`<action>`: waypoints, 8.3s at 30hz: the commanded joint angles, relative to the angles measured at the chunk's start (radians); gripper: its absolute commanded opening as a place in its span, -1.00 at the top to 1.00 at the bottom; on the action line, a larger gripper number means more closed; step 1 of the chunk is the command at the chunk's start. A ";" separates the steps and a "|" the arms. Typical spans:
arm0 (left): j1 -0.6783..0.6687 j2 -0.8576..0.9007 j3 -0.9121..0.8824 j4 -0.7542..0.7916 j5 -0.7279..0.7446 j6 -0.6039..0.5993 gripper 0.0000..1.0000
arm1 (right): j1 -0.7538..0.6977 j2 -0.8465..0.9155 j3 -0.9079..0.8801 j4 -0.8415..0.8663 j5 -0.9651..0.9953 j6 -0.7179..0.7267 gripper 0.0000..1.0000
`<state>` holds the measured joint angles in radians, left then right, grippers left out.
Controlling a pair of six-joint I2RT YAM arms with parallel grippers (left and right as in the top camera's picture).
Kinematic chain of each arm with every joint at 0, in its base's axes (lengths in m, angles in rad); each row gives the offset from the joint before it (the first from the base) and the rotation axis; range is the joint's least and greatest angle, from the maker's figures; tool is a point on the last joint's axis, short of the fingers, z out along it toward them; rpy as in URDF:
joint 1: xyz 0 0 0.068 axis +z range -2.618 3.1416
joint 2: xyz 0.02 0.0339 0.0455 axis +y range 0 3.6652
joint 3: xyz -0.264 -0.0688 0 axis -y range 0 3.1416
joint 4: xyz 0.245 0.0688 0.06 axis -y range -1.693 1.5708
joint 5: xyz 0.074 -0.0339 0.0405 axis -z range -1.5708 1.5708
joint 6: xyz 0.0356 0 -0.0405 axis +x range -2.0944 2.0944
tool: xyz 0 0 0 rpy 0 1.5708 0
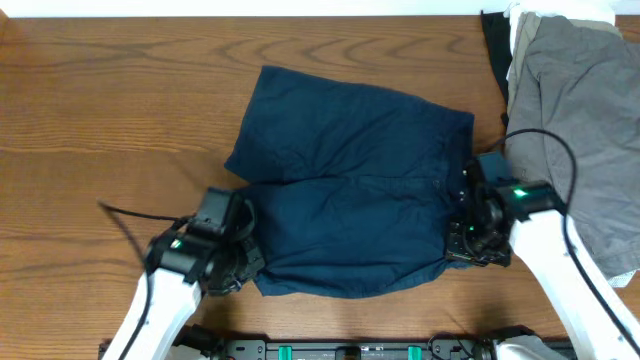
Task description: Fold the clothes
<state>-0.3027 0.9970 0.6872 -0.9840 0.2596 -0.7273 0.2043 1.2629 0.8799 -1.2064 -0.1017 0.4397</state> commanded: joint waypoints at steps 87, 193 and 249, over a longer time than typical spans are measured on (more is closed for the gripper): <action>0.179 0.640 0.215 0.906 -0.241 0.517 -0.96 | 0.002 0.761 0.161 1.143 -0.008 -0.240 -0.78; -0.163 0.586 0.215 1.194 -0.051 0.317 0.87 | -0.008 0.812 0.319 0.698 -0.326 -0.260 0.97; 0.117 0.323 0.245 0.790 -0.073 0.357 -0.96 | 0.243 0.513 0.352 0.732 -0.140 -0.311 -0.88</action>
<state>-0.1902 1.3140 0.9211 -0.1837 0.1986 -0.4129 0.3965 1.7435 1.2293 -0.4801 -0.3573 0.1413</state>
